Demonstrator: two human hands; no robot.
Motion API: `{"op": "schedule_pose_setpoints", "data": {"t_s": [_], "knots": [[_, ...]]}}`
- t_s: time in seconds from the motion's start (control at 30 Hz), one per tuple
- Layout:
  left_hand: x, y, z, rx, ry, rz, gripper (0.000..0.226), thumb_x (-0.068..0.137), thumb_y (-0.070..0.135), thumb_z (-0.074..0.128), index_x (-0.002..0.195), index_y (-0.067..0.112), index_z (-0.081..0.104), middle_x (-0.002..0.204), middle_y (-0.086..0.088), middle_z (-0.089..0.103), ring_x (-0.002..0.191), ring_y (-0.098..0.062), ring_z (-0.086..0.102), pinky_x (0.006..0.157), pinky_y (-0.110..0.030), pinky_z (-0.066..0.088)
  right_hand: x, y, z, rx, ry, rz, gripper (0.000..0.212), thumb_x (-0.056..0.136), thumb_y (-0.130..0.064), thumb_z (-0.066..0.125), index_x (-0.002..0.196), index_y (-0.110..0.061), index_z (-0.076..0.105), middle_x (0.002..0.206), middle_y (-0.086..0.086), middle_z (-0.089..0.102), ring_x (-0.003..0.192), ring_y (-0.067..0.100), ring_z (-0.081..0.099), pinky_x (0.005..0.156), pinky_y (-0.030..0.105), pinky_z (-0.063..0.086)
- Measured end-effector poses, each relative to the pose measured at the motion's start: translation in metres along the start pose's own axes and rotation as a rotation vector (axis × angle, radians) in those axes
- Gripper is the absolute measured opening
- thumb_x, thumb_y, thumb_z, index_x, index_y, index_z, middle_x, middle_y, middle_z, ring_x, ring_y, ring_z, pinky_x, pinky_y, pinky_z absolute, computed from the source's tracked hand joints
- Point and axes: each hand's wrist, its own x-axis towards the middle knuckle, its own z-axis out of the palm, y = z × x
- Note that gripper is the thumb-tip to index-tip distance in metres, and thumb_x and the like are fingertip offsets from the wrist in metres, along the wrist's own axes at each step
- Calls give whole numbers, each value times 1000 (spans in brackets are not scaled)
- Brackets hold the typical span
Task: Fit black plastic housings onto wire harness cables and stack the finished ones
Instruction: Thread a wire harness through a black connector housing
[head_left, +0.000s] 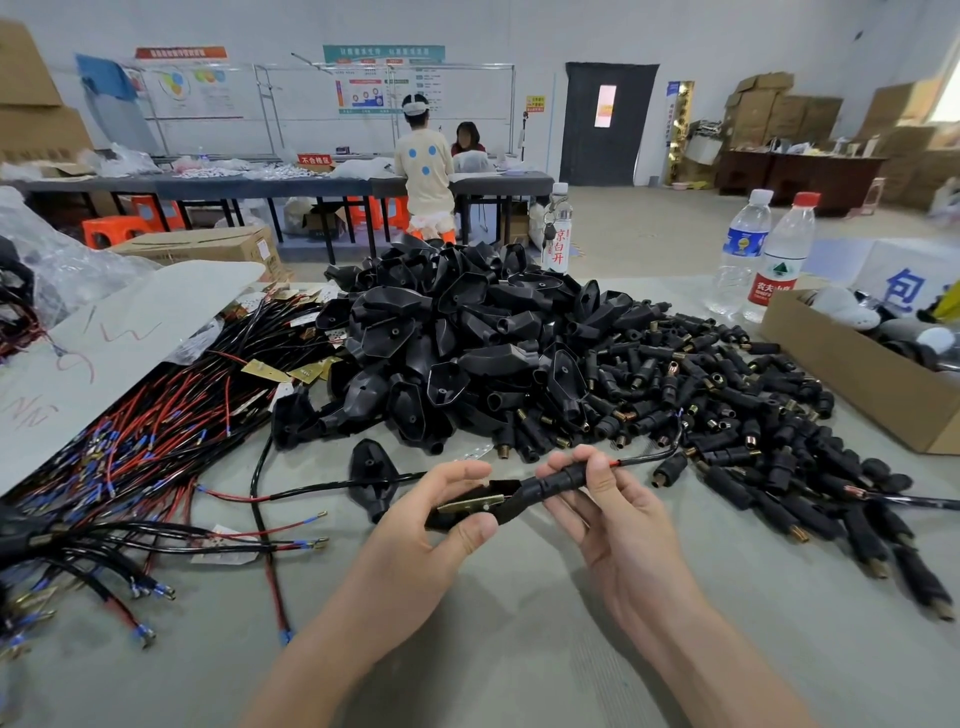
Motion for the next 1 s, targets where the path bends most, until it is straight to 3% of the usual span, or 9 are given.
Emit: {"op": "schedule_pose_setpoints", "data": {"t_s": [0.1,0.2,0.27,0.4,0.47,0.73,1.0], "knots": [[1,0,0,-77,-37,-24,33,90,35,65,117,52,58,122,19,68,120,-4,60,101,-30,45,-1,-4,1,16,0,4,27,90,-26,59,106,-5,65,114,19,72,109,30,70,79,28,59],[1,1,0,-104,-28,-29,33,90,34,65,119,49,59,122,14,69,120,-7,60,105,-35,44,-1,-5,3,19,-2,0,30,88,-26,60,108,-4,64,113,18,73,109,31,70,80,30,60],[1,0,-1,-83,-21,-23,33,94,29,67,120,48,59,122,18,68,121,-4,59,105,-31,43,-1,-4,3,10,1,0,33,87,-25,60,110,-3,64,112,18,73,110,31,70,81,31,60],[-1,0,0,9,18,9,37,92,22,69,122,41,59,119,29,65,118,7,56,93,-4,39,-1,-4,4,-18,-1,-17,30,87,-25,60,108,-4,65,110,18,73,110,32,69,79,29,60],[-1,0,0,26,33,12,38,92,23,70,122,41,60,119,29,65,118,7,56,90,-2,37,-2,-5,4,-26,-5,-23,29,87,-25,61,107,-4,65,110,18,73,109,32,69,79,29,60],[1,-2,-1,-51,36,-22,37,88,42,70,121,51,57,123,23,66,111,0,63,102,-33,45,-4,-6,6,-13,-29,-23,31,89,-25,58,110,-3,64,110,17,73,109,31,70,81,29,60],[4,-5,-4,-148,6,-23,47,78,49,74,122,47,59,127,16,66,120,-11,62,109,-46,43,-4,-7,7,3,-30,2,32,87,-24,58,108,-2,64,107,18,74,104,30,72,77,28,60]]}}
